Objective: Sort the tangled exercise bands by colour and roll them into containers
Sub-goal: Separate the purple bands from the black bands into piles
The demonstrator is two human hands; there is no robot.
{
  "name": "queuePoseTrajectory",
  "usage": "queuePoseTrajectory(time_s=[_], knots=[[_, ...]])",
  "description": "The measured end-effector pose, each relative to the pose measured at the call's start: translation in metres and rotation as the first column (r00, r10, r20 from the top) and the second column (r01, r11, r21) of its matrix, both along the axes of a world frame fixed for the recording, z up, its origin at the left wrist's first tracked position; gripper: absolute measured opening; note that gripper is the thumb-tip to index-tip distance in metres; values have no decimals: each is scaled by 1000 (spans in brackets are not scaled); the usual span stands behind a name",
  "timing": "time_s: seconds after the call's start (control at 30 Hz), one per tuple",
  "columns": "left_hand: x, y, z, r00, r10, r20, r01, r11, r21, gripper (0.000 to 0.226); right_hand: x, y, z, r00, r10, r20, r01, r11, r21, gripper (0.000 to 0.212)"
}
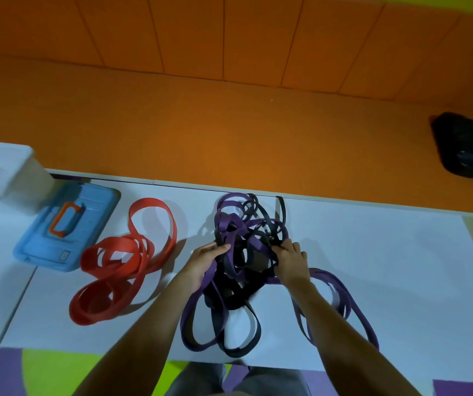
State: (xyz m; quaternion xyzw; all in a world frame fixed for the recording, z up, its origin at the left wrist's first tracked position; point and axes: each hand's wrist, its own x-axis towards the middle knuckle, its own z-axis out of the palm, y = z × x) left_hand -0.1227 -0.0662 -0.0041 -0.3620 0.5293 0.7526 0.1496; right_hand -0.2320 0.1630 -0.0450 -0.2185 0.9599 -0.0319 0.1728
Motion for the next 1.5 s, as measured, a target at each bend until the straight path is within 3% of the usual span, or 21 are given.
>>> queuePoseTrajectory(time_s=[0.17, 0.3, 0.37, 0.53, 0.63, 0.67, 0.73, 0.8, 0.87, 0.97, 1.03, 1.07, 1.17, 1.27, 1.33, 1.43, 1.5], knots=[[1, 4, -1, 999, -44, 0, 44, 999, -2, 33, 5, 11, 2, 999, 27, -37, -27, 1000, 3, 48], [3, 1, -6, 993, -120, -11, 120, 993, 2, 56, -7, 27, 20, 1000, -10, -29, 8, 999, -42, 20], [5, -2, -7, 990, -139, -21, 139, 990, 28, 52, -13, 30, 30, 999, -35, -29, 33, 997, -70, 17], [6, -4, -5, 984, -171, -53, 175, 982, 69, 39, -23, 26, 59, 923, -363, -125, 315, 902, -296, 24], [6, 2, -2, 985, -139, -101, 147, 986, 78, 36, -15, 12, 71, 914, -369, -167, 248, 837, -487, 18], [6, 6, 1, 985, -132, -112, 140, 988, 65, 35, -7, 6, 74, 940, -328, -91, 223, 795, -564, 17], [5, 14, 4, 982, -136, -128, 142, 989, 37, 33, 18, -9, 83, 962, -168, 215, 269, 725, -634, 19], [4, 23, 3, 974, -167, -153, 166, 986, -17, 23, 46, -26, 86, 838, -2, 546, 386, 710, -589, 44], [5, 29, 2, 964, -201, -171, 189, 978, -88, 6, 68, -39, 72, 806, 28, 591, 414, 686, -598, 62], [7, 31, 1, 942, -294, -162, 269, 950, -160, 10, 78, -44, 47, 805, -164, 570, 571, 475, -670, 22], [10, 29, 0, 920, -362, -148, 338, 927, -164, 19, 77, -34, 42, 763, -305, 570, 646, 344, -681, 14], [11, 27, 1, 917, -374, -137, 346, 919, -191, 22, 76, -24, 42, 751, -387, 536, 655, 326, -682, 15], [11, 23, -11, 965, -244, -95, 208, 935, -288, 20, 67, 26, 36, 751, -575, 325, 622, 449, -642, 12], [8, 29, -16, 982, -174, -68, 142, 933, -330, 20, 62, 70, 27, 732, -614, 297, 659, 526, -538, 13], [3, 38, -21, 979, -204, -32, 181, 924, -336, 22, 59, 84, 15, 661, -664, 349, 726, 447, -523, 14], [-6, 53, -24, 965, -259, 32, 251, 891, -379, 29, 53, 92, 9, 470, -747, 470, 797, 132, -589, 18], [-12, 65, -28, 931, -323, 168, 362, 774, -520, 39, 48, 100, 15, 407, -759, 508, 797, 24, -604, 23]])
